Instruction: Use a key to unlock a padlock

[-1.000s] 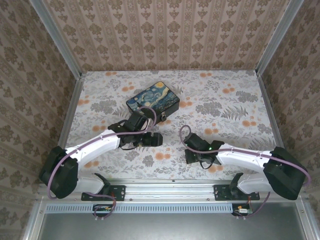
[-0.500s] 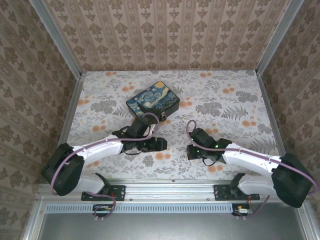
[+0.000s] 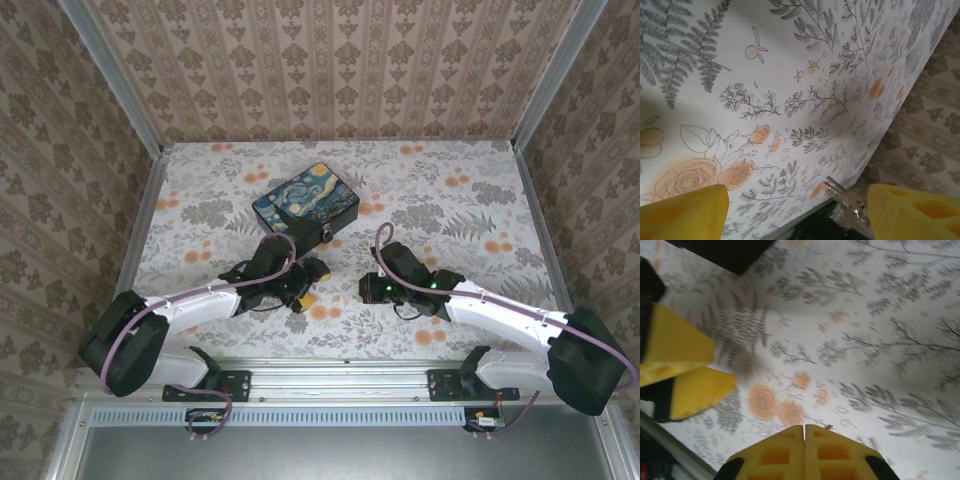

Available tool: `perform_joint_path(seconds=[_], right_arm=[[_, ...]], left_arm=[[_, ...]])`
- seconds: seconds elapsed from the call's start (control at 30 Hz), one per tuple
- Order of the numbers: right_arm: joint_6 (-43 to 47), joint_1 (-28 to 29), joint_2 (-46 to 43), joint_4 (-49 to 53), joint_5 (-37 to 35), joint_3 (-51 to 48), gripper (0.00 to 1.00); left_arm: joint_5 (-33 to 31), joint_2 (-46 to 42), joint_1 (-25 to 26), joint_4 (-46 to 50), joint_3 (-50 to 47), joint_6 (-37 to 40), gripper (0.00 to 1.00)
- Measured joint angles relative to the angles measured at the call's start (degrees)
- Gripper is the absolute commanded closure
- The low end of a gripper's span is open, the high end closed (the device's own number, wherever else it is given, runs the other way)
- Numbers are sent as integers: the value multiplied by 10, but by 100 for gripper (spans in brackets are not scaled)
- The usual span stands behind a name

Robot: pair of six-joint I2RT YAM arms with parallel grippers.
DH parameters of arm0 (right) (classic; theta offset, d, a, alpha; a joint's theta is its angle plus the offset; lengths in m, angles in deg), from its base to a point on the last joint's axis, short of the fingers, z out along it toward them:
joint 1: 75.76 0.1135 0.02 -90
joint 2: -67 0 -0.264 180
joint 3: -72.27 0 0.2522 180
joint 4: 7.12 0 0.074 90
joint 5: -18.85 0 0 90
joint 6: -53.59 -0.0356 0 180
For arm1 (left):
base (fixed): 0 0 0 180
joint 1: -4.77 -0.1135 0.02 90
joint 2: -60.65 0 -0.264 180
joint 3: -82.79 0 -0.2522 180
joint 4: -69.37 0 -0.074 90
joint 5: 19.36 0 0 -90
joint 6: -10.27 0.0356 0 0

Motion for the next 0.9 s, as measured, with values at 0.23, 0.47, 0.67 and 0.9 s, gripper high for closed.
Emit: perform_joint_path(seconds=[0.23, 0.47, 0.67, 0.9], right_arm=[[-25, 9, 5, -72, 37, 35, 100], [-38, 37, 43, -120, 56, 62, 100], [-40, 46, 63, -130, 56, 68, 100], [-40, 46, 66, -137, 56, 68, 100]], left_arm=[[1, 3, 0, -12, 13, -97, 19], [3, 21, 0, -51, 17, -147, 25], [5, 21, 0, -66, 18, -163, 29], [3, 2, -1, -69, 18, -170, 36]])
